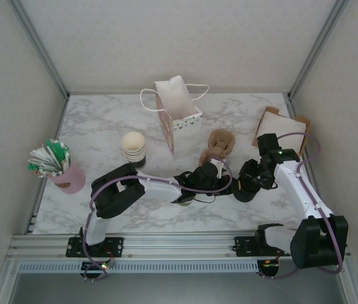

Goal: Pack the takeout coffee

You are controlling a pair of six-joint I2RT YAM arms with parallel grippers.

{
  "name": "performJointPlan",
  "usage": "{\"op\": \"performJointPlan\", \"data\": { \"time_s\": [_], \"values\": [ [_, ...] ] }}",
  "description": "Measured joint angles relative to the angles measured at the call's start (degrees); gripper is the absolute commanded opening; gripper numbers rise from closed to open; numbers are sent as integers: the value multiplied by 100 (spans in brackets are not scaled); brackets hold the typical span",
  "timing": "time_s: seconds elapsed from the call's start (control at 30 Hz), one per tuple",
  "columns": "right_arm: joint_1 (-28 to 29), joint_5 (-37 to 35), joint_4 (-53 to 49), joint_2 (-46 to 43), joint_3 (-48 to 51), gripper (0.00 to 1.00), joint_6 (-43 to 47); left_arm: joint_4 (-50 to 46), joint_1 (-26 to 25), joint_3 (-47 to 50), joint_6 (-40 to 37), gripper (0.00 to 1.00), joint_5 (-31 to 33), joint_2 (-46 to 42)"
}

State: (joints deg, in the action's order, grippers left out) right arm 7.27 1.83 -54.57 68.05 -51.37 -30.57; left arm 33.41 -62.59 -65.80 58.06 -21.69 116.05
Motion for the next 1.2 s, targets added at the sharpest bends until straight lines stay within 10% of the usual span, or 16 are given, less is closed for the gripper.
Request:
{"op": "performJointPlan", "data": {
  "time_s": [1.2],
  "values": [
    [-2, 90, -114, -101, -66, 66, 59, -332, 0, 0, -127, 16, 24, 4]
  ]
}}
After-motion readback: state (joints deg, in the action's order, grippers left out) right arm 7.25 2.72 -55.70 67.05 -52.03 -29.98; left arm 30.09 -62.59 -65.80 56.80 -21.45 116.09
